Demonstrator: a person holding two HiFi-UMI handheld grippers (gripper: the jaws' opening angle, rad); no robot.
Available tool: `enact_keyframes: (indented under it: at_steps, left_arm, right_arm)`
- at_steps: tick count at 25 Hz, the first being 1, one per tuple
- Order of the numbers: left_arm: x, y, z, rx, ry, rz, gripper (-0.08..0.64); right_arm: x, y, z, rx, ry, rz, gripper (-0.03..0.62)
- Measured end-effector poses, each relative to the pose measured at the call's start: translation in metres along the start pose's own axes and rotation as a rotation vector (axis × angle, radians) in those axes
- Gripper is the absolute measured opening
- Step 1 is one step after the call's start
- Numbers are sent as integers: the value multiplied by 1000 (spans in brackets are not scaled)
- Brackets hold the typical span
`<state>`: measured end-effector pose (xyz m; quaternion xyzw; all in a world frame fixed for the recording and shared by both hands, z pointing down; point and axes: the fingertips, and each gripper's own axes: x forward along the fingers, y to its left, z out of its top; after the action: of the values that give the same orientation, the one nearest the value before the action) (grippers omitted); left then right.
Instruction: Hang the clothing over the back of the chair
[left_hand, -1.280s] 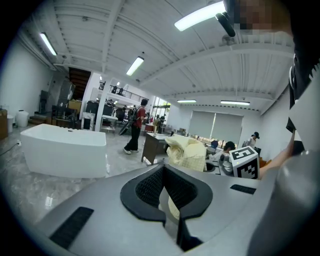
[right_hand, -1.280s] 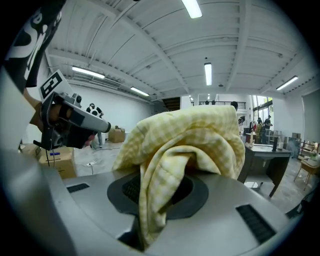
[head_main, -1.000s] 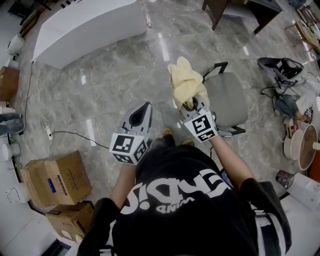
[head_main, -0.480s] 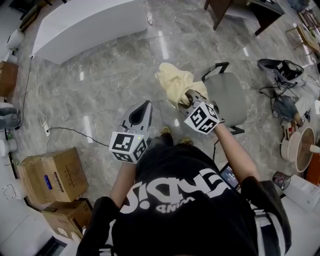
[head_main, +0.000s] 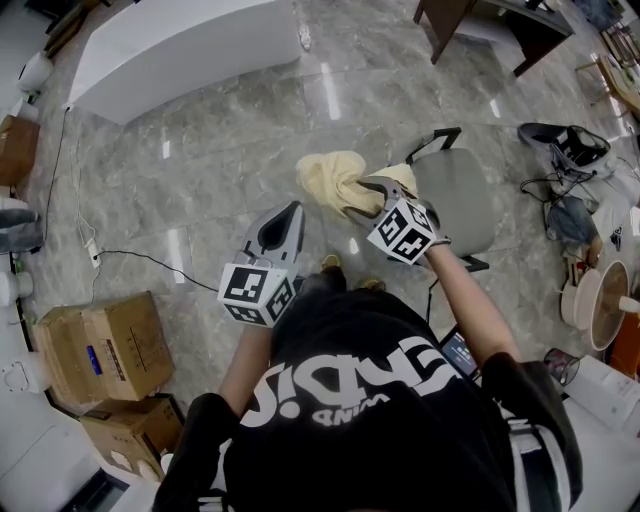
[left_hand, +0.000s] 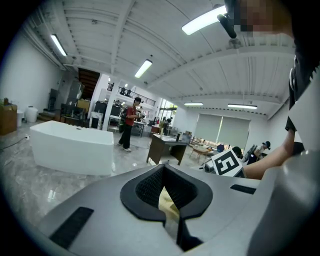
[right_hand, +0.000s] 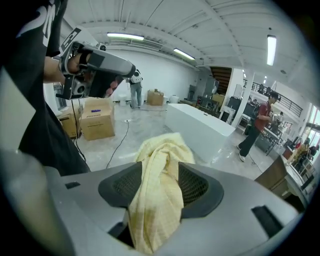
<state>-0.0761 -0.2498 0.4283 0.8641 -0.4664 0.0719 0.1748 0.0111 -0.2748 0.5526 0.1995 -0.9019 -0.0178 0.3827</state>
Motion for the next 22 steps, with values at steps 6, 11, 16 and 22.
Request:
enact_keyframes:
  at_steps: [6, 11, 16, 22]
  left_arm:
    - [-1, -1, -1, -2, 0, -2, 15]
    - [-2, -4, -3, 0, -2, -14, 15]
    - [0, -10, -1, 5, -5, -31, 15]
    - [4, -20, 3, 21, -13, -73, 15]
  right_arm:
    - [-3, -3, -9, 45, 1, -16, 232]
    - [-8, -3, -9, 59, -14, -45, 238]
    - [-23, -6, 1, 104, -76, -80, 238]
    - [-62, -29, 16, 293, -234, -230, 59]
